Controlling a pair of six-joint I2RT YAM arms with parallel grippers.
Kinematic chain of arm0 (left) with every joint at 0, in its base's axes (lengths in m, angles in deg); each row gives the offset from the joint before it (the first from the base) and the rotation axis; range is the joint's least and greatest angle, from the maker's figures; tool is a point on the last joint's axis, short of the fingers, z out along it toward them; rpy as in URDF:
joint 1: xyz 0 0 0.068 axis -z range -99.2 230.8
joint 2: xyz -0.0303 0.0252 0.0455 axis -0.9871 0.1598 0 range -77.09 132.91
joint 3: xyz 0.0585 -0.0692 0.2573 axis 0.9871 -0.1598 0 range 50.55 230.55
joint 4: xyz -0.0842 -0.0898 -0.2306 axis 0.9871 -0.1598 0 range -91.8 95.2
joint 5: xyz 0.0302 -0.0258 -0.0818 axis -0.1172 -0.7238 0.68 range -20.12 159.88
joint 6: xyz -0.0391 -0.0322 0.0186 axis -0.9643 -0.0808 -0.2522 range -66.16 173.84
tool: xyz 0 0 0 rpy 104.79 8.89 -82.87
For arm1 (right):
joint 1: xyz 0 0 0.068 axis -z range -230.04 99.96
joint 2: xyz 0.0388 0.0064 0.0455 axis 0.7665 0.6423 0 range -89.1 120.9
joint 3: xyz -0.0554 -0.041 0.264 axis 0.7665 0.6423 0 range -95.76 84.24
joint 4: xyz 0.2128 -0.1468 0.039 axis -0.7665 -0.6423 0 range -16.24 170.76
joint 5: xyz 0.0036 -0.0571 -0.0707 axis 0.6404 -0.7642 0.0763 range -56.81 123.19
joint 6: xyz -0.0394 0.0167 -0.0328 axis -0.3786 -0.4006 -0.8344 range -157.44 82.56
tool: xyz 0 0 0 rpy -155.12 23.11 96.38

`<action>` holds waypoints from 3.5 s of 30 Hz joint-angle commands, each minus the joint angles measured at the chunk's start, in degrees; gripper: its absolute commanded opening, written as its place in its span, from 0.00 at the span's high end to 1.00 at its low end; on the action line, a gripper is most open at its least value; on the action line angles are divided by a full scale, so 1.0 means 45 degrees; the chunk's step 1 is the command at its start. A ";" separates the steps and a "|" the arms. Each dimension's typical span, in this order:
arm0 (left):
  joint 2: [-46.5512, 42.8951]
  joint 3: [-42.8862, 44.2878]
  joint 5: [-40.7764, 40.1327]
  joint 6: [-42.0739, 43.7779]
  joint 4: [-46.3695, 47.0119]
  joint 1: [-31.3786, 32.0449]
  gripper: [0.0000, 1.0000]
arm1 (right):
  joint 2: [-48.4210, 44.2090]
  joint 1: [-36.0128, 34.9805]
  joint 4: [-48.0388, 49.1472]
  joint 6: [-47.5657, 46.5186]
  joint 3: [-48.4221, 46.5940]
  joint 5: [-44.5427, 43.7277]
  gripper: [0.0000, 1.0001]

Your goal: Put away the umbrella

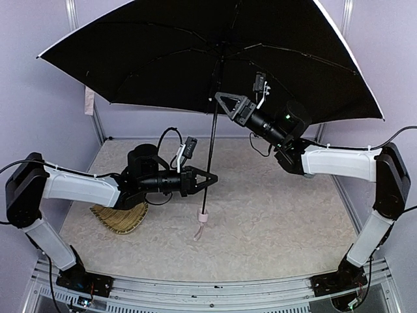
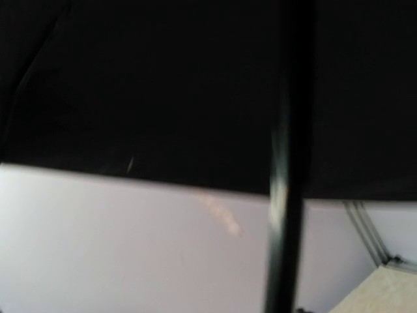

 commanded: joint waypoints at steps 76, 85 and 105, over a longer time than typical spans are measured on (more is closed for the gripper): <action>0.1925 -0.0559 -0.0260 -0.0726 0.4345 0.1175 1.00 | 0.3665 0.1515 0.4309 0.3380 -0.2718 -0.3040 1.00; 0.1745 -0.0575 -0.0758 -0.0583 0.4080 0.1214 1.00 | 0.3283 0.1555 0.3551 0.2686 -0.2550 -0.2937 0.71; 0.1135 -0.0134 -0.4284 0.1123 0.1845 0.1702 1.00 | 0.1828 -0.0518 -0.1482 -0.7888 -0.2696 -0.8675 0.57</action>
